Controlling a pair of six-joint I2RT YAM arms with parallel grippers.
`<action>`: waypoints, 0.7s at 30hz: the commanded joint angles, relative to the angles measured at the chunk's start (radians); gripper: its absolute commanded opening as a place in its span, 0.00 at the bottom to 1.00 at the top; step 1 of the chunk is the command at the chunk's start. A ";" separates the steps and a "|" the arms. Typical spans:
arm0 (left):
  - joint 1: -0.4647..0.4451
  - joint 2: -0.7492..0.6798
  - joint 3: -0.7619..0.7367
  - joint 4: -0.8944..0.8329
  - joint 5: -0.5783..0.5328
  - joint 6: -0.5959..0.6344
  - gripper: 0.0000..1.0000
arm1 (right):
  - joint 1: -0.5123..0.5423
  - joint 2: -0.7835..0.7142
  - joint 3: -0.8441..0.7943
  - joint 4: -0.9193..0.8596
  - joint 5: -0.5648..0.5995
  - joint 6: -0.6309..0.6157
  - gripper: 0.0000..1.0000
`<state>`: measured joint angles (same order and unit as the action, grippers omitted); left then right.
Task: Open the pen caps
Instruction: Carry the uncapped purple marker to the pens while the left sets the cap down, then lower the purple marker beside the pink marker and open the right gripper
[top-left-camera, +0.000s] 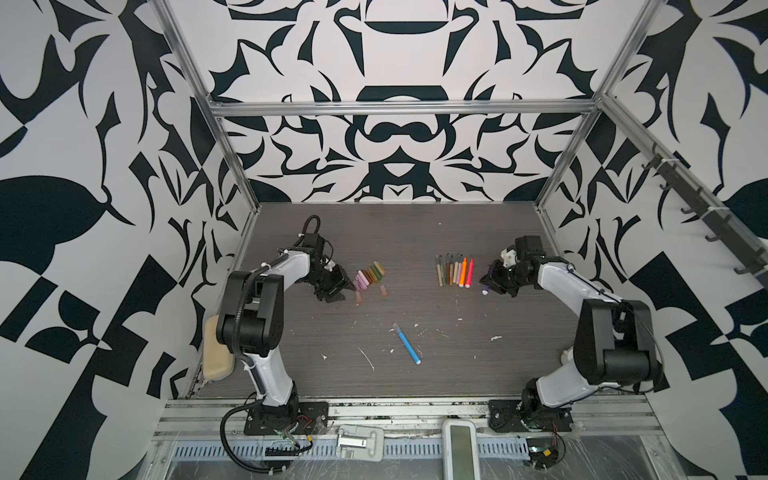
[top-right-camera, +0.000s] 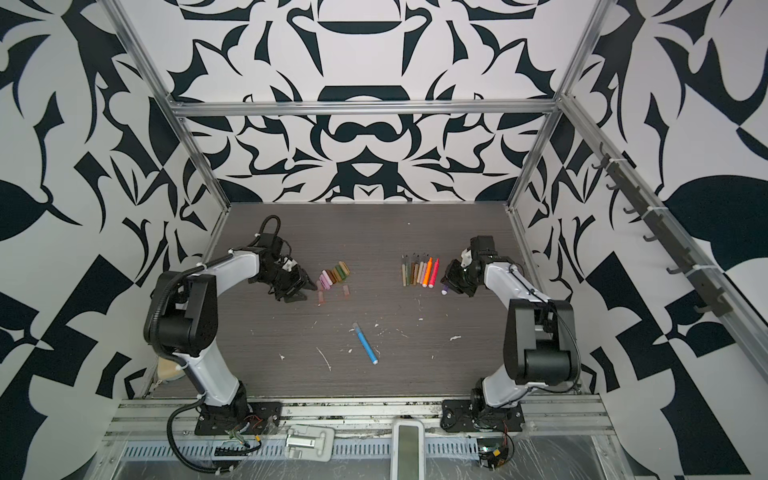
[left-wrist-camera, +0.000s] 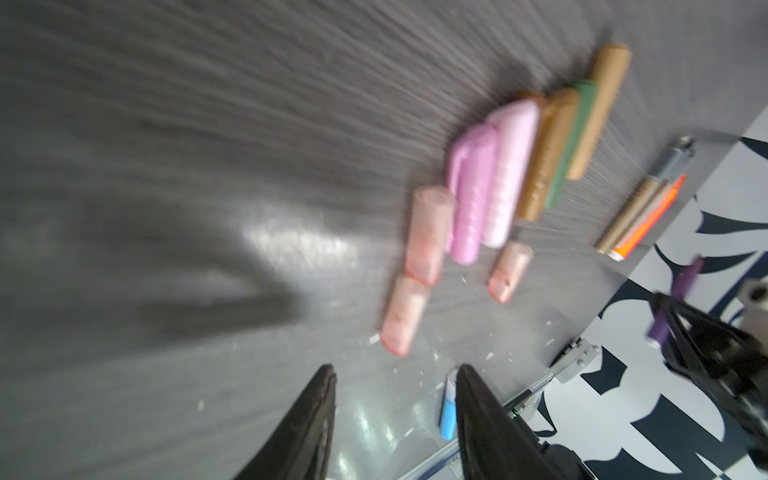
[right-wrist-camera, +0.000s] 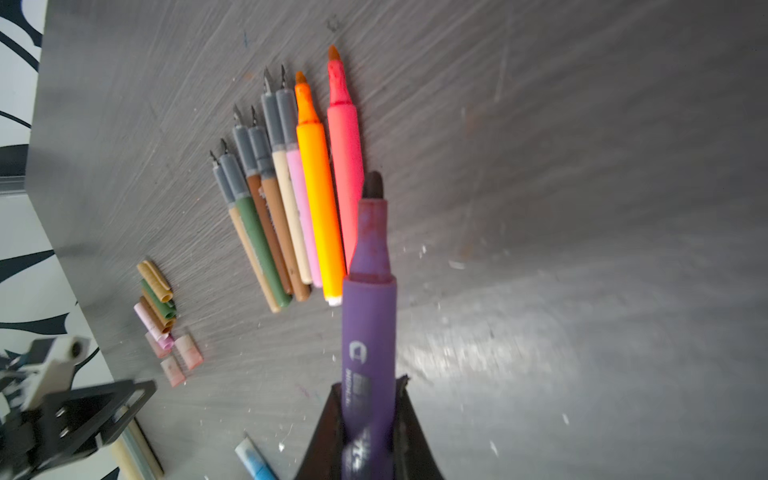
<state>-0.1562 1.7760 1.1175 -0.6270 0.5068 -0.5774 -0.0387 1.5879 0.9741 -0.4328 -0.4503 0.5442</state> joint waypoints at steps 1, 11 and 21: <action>0.004 -0.092 -0.036 -0.007 0.029 -0.039 0.50 | 0.001 0.039 0.058 0.090 -0.012 -0.041 0.05; 0.004 -0.236 -0.102 -0.050 0.016 -0.069 0.50 | 0.002 0.231 0.156 0.132 0.020 -0.066 0.23; 0.004 -0.274 -0.128 -0.058 0.014 -0.082 0.50 | 0.001 0.269 0.178 0.135 -0.045 -0.067 0.45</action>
<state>-0.1562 1.5200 0.9970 -0.6502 0.5198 -0.6552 -0.0387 1.8751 1.1278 -0.3054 -0.4690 0.4900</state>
